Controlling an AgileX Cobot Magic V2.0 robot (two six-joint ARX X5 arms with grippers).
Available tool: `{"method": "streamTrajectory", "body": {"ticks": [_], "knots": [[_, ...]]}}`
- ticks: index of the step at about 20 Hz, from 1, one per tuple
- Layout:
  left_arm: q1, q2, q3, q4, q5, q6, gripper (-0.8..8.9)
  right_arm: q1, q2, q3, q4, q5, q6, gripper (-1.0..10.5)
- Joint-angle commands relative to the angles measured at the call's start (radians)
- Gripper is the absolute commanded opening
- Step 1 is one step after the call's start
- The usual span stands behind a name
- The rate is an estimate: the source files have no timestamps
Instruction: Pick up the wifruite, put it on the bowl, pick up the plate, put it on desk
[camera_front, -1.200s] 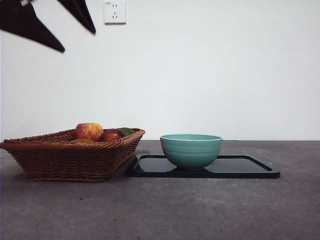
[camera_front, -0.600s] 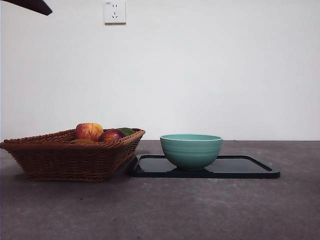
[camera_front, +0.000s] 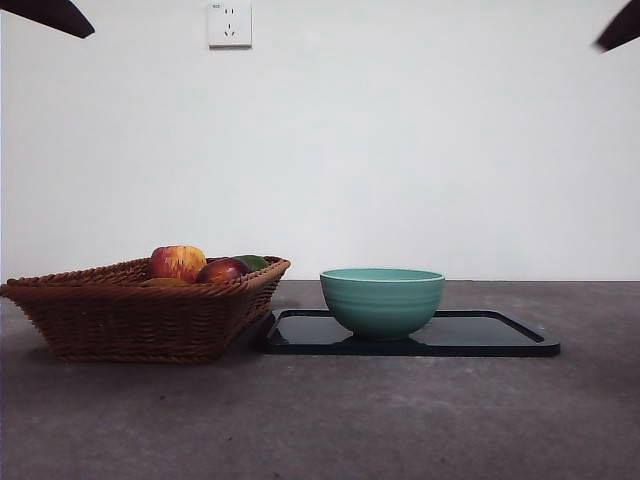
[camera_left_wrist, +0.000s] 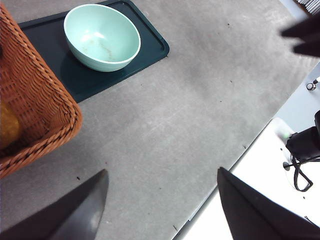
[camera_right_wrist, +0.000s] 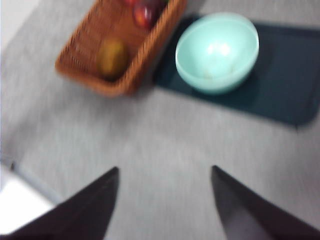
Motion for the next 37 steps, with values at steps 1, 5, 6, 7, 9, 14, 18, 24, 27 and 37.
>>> {"method": "streamTrajectory", "body": {"ticks": [1, 5, 6, 7, 9, 14, 18, 24, 27, 37], "knots": [[-0.006, 0.005, 0.011, 0.010, 0.004, 0.016, 3.44, -0.038, 0.102, 0.032, 0.121, 0.003, 0.014, 3.2], [-0.006, 0.005, 0.011, 0.010, 0.004, 0.016, 3.44, -0.153, 0.344, 0.146, 0.153, -0.002, -0.013, 3.2], [-0.006, 0.005, 0.011, 0.010, 0.004, 0.016, 3.44, -0.178, 0.415, 0.187, 0.153, -0.003, -0.027, 3.2], [-0.006, 0.005, 0.011, 0.010, 0.004, 0.016, 3.44, -0.196, 0.470, 0.221, 0.153, -0.005, -0.040, 3.2], [-0.006, 0.005, 0.011, 0.011, 0.004, 0.026, 3.44, -0.220, 0.586, 0.291, 0.153, -0.022, -0.051, 3.2], [-0.006, 0.005, 0.011, 0.011, 0.004, 0.028, 3.44, -0.235, 0.826, 0.409, 0.185, -0.030, -0.085, 3.2], [-0.006, 0.005, 0.011, 0.011, 0.004, 0.028, 3.44, -0.229, 0.964, 0.423, 0.232, -0.029, -0.091, 3.2], [-0.006, 0.005, 0.011, 0.011, 0.004, 0.028, 3.44, -0.222, 1.089, 0.422, 0.283, -0.028, -0.096, 2.9], [-0.006, 0.005, 0.011, 0.011, 0.004, 0.028, 3.44, -0.214, 1.104, 0.422, 0.315, -0.027, -0.102, 0.9], [-0.006, 0.006, 0.011, 0.016, 0.004, 0.035, 3.44, -0.214, 1.088, 0.428, 0.348, -0.027, -0.105, 0.1]]}}
